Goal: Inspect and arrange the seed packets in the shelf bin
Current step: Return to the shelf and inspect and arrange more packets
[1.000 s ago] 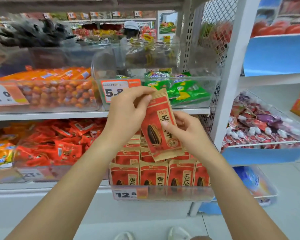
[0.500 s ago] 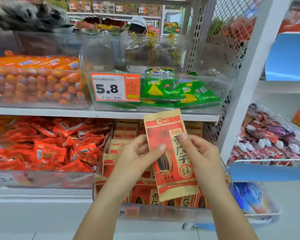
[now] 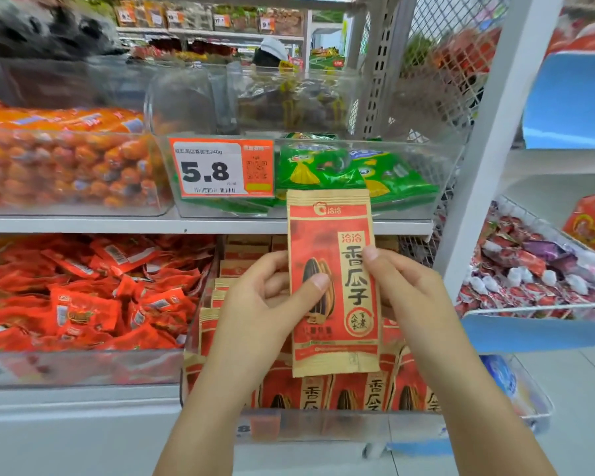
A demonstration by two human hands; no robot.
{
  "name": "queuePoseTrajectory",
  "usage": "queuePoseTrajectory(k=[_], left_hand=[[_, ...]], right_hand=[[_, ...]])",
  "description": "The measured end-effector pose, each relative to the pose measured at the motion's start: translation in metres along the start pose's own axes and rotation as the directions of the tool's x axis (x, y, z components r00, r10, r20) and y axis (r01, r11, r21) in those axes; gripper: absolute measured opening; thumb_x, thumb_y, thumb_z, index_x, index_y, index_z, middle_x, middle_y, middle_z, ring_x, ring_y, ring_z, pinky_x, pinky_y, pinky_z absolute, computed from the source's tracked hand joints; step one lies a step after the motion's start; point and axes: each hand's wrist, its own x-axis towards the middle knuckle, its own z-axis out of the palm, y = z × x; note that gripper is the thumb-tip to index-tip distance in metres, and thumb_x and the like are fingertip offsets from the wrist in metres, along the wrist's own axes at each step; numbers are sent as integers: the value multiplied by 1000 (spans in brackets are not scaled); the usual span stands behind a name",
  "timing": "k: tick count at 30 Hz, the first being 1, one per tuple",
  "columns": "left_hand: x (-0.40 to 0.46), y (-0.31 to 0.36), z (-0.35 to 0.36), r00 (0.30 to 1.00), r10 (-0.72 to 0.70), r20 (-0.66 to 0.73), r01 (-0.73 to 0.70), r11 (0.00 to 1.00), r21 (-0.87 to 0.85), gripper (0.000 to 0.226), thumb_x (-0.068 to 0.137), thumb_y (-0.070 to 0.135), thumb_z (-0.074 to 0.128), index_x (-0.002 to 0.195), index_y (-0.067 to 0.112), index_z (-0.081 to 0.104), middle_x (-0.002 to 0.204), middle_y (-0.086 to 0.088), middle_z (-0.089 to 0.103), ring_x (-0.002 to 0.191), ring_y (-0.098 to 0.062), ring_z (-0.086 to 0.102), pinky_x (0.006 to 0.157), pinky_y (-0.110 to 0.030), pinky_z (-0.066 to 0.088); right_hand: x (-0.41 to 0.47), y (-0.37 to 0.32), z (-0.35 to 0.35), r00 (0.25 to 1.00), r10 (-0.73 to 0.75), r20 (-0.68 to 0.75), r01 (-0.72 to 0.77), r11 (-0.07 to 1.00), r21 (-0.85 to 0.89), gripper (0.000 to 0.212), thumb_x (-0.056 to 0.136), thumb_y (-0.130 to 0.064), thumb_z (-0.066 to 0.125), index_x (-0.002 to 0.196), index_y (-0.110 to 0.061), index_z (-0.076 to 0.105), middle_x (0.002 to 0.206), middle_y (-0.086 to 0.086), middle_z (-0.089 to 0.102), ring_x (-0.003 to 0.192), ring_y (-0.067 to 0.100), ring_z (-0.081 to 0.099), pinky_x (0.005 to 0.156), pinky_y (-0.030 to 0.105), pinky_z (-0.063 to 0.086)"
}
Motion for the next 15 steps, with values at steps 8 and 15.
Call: queuePoseTrajectory(k=[8,15], left_hand=[[-7,-14,-3,997,-53,54,53,999,4,33,82,32,59,113,22,68,97,-2,77,88,-19,74,69,-25,58],[-16,-15,-14,988,-73,136,65,996,61,31,86,24,57,116,22,67,98,3,77,88,-12,74,68,-15,54]], right_hand=[[-7,24,2,998,23,-61,-19,997,75,26,83,-35,57,95,-20,74,83,3,77,70,15,73,56,22,54],[-14,33,8,998,15,-63,-6,990,139,21,85,-31,57,91,-23,74,78,3,77,65,16,73,52,23,55]])
